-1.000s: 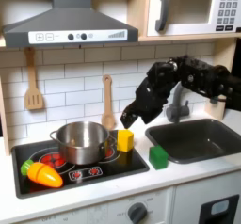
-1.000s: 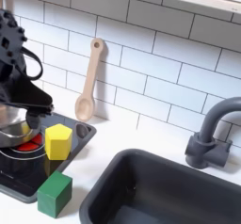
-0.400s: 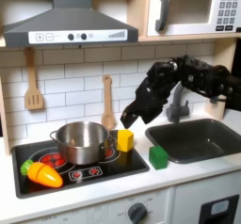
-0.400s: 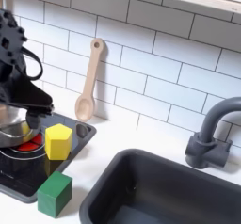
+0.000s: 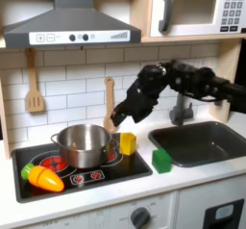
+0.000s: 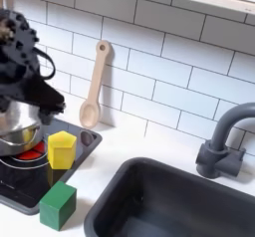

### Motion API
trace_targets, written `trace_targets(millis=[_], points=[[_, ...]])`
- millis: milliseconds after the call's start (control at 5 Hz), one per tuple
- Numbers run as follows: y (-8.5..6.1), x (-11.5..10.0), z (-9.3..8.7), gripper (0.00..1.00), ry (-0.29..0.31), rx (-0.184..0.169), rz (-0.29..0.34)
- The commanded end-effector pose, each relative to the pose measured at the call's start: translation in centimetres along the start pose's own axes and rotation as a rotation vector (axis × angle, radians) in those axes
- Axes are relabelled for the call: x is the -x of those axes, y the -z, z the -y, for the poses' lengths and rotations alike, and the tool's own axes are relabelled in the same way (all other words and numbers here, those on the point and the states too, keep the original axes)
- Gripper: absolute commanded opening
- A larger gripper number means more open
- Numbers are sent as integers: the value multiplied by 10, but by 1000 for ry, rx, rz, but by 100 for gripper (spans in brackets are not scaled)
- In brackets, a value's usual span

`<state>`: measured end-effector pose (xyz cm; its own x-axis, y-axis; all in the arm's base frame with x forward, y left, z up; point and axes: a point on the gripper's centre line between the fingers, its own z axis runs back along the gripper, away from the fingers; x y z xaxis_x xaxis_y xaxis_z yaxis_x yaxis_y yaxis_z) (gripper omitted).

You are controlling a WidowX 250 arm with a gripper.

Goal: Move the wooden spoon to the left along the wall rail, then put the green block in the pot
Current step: 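Move the wooden spoon to the left along the wall rail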

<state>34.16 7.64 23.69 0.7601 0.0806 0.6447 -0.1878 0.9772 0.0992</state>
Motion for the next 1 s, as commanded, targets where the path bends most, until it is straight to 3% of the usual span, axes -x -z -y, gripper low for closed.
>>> trace_targets(millis=[0, 200, 400, 800], points=[[28, -16, 12, 100, 49, 34, 37], [41, -21, 16, 100, 44, 32, 47], [54, -27, 15, 100, -5, 47, 55], [69, -48, 28, 100, -9, 92, 92]])
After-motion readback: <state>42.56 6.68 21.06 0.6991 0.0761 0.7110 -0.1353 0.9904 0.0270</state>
